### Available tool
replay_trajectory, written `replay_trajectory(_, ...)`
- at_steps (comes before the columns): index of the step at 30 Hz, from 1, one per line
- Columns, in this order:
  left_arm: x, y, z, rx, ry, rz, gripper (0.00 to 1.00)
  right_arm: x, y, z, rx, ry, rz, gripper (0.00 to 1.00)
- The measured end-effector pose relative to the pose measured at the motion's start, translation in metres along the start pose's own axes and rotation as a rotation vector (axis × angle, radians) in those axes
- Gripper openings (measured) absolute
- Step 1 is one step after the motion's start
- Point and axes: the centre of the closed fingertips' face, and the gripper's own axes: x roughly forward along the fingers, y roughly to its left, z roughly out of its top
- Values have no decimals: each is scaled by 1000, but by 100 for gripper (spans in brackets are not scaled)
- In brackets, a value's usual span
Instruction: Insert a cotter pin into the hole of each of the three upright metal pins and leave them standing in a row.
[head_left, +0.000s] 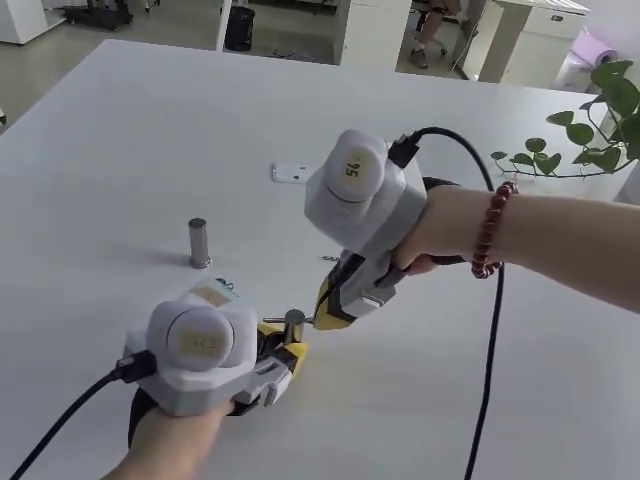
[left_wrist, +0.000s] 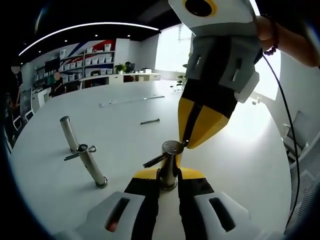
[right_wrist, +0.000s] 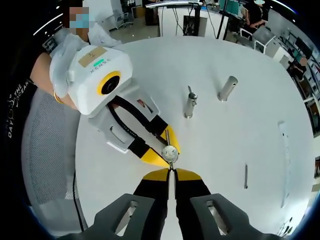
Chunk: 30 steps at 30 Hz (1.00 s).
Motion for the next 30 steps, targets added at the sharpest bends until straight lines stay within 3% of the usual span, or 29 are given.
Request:
replay_trajectory(18,0,0,-1,-15,-4,2,12,2,1,3,25,-16,5,0)
replay_trajectory(20,0,0,-1,-16,-3,3,12,1,1,3,40,-20,5,6)
replay_trajectory(30,1,1,-1,-20,-4,7,12,4,4,17,61,-124,4,13)
